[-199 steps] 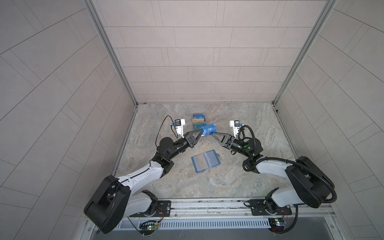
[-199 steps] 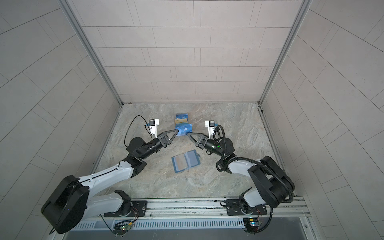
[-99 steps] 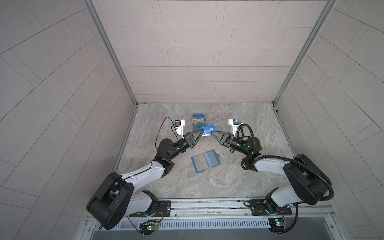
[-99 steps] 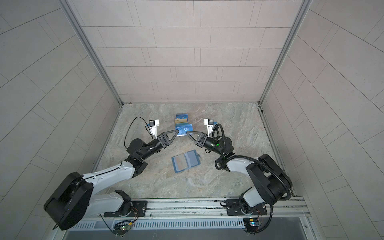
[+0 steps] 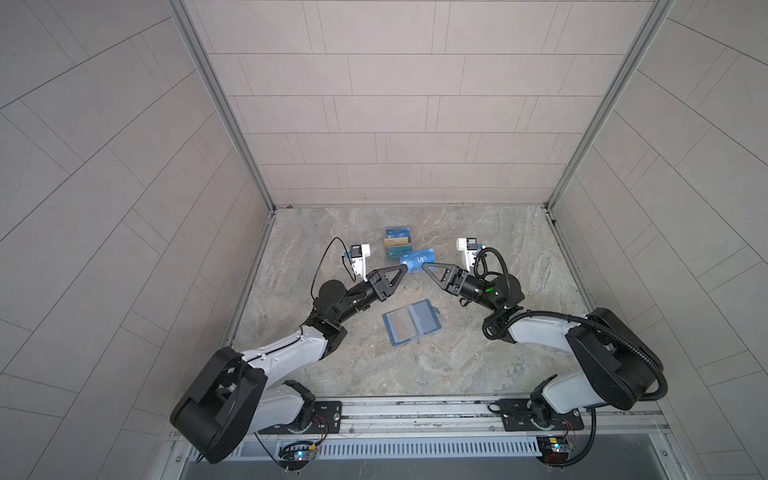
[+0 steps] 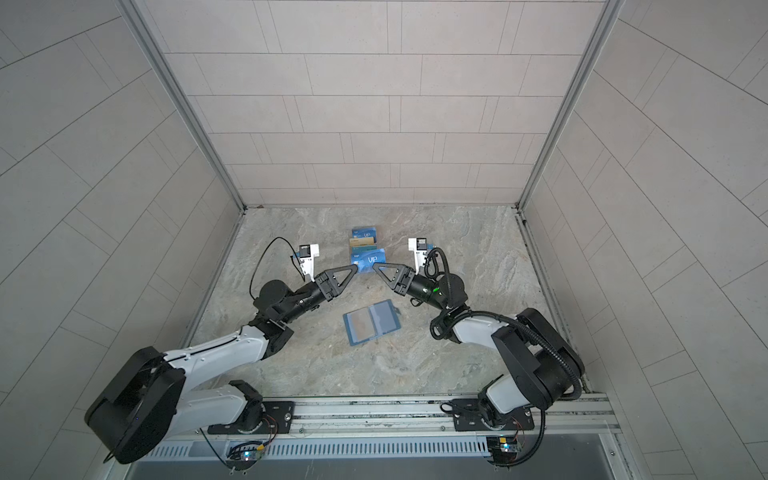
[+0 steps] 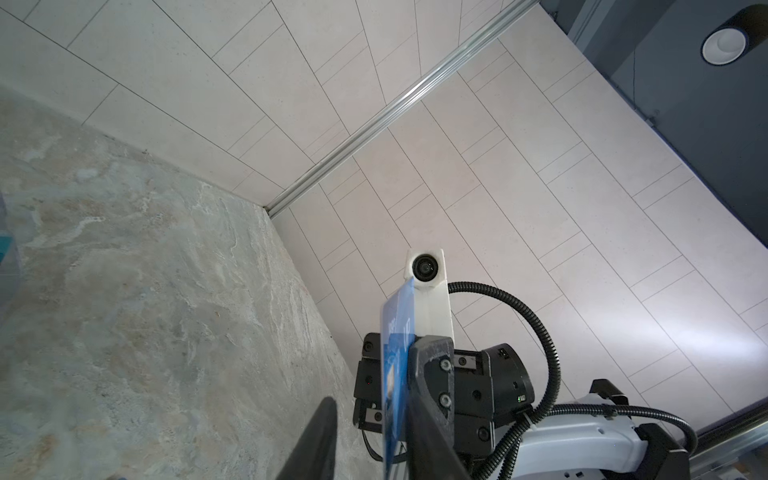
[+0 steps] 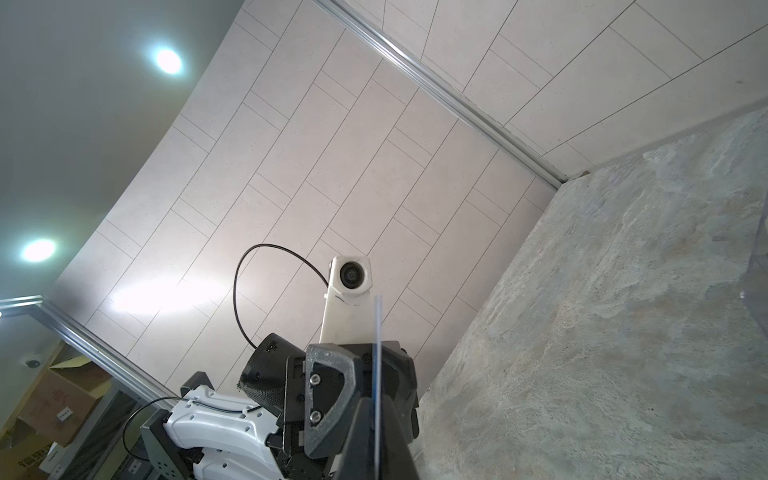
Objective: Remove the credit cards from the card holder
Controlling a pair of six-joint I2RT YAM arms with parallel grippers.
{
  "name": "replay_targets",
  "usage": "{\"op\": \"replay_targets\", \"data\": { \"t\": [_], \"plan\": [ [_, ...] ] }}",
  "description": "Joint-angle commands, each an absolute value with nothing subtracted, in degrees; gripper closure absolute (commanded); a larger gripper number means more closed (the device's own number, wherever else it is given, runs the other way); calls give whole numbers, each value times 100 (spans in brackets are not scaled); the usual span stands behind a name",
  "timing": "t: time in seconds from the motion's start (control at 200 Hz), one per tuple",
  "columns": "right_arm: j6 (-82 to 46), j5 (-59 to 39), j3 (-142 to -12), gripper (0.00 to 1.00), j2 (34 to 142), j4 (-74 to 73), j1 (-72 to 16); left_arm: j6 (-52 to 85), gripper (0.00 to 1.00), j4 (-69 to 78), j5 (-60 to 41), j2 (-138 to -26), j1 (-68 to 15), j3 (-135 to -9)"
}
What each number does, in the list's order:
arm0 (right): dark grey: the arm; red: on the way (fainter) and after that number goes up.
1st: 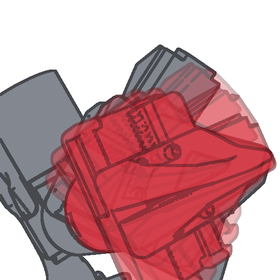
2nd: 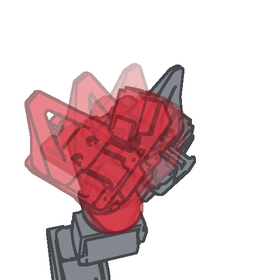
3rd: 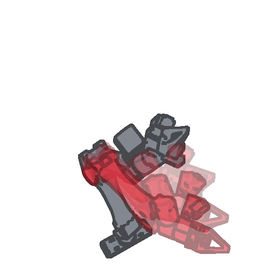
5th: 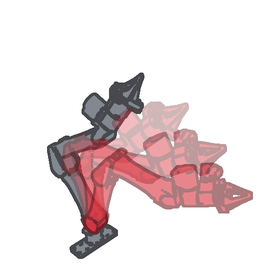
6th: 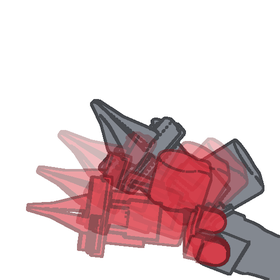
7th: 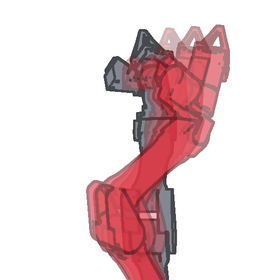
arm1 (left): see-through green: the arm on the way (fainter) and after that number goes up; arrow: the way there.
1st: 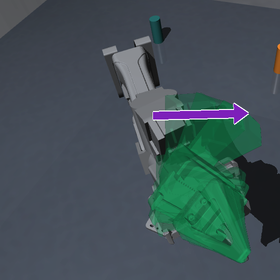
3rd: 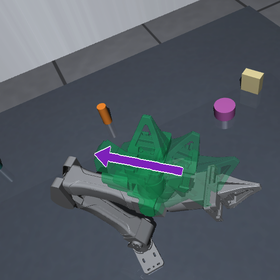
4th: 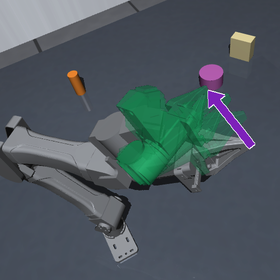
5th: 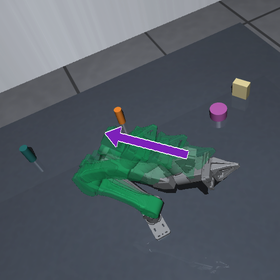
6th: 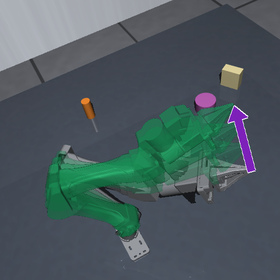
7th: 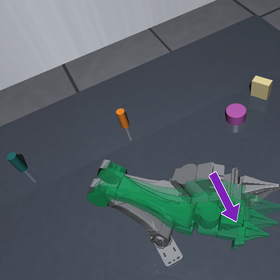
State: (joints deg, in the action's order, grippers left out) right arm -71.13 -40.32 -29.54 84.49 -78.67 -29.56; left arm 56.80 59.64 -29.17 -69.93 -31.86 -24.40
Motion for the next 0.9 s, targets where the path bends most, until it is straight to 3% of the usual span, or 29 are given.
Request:
{"op": "replay_targets", "data": {
  "t": [0.0,0.195,0.325,0.466,0.896],
  "plan": [
    [-7079,-4381,-3002,100,8469,-7944,-2946,5433,50,5625,-3119,-6726,-3159,-2404],
    [-6247,-5177,-3227,100,8161,-6401,-2951,4518,32,3787,-3353,-6074,-3146,-2708],
    [-4452,-5361,-3653,100,7417,-3335,-2987,2977,27,1095,-3701,-5795,-3090,-3640],
    [-2412,-5194,-4262,100,6615,-267,-3034,2026,29,-393,-4390,-5748,-2918,-4373],
    [-647,-5915,-4981,100,6230,1723,-3292,650,34,-1999,-6019,-5826,-2918,-5305]
  ]
}}
